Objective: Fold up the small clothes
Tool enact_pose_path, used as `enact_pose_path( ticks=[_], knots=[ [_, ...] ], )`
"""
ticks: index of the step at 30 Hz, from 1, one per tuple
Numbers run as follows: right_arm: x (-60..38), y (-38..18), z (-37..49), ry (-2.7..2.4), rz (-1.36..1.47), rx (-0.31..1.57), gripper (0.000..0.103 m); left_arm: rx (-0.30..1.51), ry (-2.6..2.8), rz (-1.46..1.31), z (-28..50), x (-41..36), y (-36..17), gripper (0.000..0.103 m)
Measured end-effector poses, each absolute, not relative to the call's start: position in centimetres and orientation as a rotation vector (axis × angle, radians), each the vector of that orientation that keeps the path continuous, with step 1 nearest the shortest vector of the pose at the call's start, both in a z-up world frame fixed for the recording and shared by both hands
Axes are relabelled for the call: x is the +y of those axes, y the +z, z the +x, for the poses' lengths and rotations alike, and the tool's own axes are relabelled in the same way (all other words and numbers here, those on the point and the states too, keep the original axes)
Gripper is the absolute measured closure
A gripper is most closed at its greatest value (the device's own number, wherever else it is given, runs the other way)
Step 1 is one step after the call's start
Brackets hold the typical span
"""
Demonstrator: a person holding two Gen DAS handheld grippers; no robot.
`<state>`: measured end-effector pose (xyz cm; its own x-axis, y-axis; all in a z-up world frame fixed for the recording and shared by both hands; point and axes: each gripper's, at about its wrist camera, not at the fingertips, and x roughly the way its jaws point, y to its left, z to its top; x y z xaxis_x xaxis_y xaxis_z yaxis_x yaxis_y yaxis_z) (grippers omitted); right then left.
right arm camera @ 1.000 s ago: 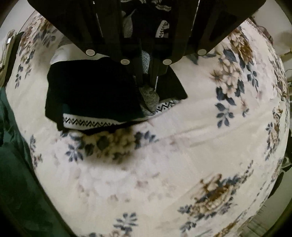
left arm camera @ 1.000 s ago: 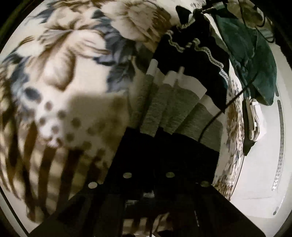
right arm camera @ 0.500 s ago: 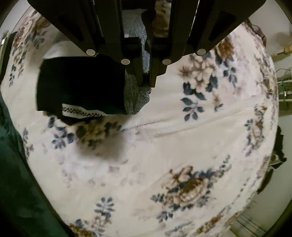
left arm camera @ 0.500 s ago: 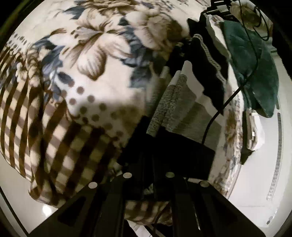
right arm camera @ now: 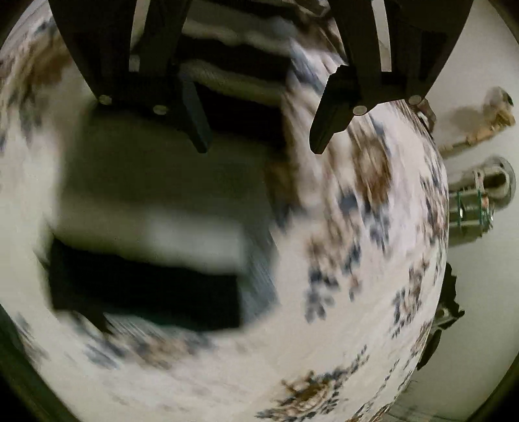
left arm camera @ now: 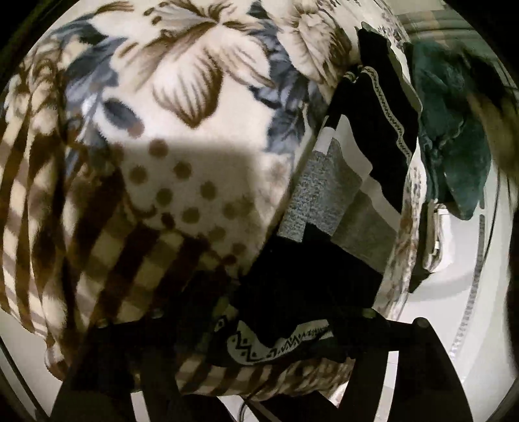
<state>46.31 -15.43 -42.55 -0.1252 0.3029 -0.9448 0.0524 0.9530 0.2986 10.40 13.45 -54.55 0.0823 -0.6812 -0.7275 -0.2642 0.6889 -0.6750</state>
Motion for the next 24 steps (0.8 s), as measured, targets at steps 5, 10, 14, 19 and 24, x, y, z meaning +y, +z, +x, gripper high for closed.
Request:
enact_pose_path(
  ticks=[5,10,14,19,24],
  knots=[
    [-21.1,-43.9,29.5,0.088,0.271,1.82,0.035,1.528,-0.432,-0.796,11.1,12.9,-54.7,0.036],
    [-23.8,-50.1,14.8,-0.031,0.51,1.992,0.035,1.583,-0.491,-0.648,11.1,10.2,-55.6,0.039],
    [-23.3,-52.7,8.4,-0.026,0.676,1.961,0.064,1.608,-0.481,-0.583,10.2,9.4,-56.2,0.083],
    [-22.5,-52.0,4.5,-0.075,0.685,1.862,0.097,1.586,-0.463,-0.526,9.4,9.8,-54.9,0.09],
    [-24.2,-51.8,1.6,-0.111,0.726,1.838,0.098,1.596,-0.452,-0.431,9.3,8.8,-55.3,0.09]
  ],
)
